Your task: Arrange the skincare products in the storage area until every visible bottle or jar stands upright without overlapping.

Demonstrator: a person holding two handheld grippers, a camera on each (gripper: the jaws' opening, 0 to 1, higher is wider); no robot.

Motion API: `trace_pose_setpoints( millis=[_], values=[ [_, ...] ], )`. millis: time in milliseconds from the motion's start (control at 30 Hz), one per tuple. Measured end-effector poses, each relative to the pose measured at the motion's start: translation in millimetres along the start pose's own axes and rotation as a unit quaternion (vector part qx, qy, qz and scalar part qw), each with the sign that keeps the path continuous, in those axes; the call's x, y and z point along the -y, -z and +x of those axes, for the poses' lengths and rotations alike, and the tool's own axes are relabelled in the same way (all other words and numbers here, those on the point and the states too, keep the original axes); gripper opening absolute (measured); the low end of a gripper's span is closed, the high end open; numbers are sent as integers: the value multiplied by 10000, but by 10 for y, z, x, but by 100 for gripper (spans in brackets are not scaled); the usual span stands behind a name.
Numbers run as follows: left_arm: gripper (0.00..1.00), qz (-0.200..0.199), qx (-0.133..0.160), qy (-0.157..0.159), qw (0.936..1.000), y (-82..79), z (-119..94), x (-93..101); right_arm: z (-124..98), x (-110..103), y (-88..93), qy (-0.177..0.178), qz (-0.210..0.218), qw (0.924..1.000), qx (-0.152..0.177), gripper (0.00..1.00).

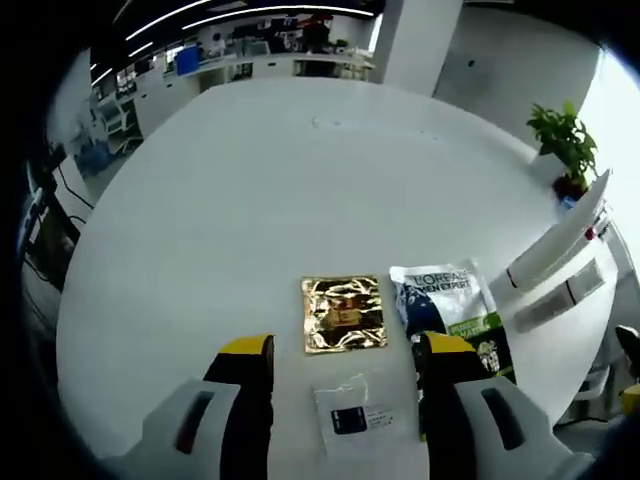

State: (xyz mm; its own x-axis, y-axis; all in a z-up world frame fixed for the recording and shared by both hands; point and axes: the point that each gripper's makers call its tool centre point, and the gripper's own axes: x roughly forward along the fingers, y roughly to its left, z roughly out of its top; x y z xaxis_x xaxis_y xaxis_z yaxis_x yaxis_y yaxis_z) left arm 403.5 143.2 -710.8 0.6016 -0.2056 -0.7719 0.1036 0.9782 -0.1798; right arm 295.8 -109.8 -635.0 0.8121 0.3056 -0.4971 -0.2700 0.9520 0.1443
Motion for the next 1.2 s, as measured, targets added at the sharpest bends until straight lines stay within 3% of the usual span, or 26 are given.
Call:
trace_pose_setpoints(
  millis=[267, 500, 700, 767, 867, 1200],
  values=[
    [70, 181, 165, 327, 9992, 147, -266, -7, -8, -20, -19, -41, -109, 9999, 62, 81],
    [75, 405, 628, 664, 9950, 150, -587, 56, -45, 31, -64, -46, 260, 9994, 239, 82],
    [84, 785, 857, 664, 9910, 255, -804, -1, -50, 23, -72, 56, 56, 9997, 252, 85],
    [88, 805, 895, 703, 9902, 297, -865, -23, -51, 29, -69, 57, 55, 9997, 248, 85],
    [92, 629, 1268, 894, 9859, 284, -1007, -50, -54, 22, -71, 34, 97, 9996, 254, 85],
    [97, 777, 1488, 1196, 9785, 391, -1234, -71, -45, -17, -65, -70, 68, 9997, 232, 85]
  ],
)
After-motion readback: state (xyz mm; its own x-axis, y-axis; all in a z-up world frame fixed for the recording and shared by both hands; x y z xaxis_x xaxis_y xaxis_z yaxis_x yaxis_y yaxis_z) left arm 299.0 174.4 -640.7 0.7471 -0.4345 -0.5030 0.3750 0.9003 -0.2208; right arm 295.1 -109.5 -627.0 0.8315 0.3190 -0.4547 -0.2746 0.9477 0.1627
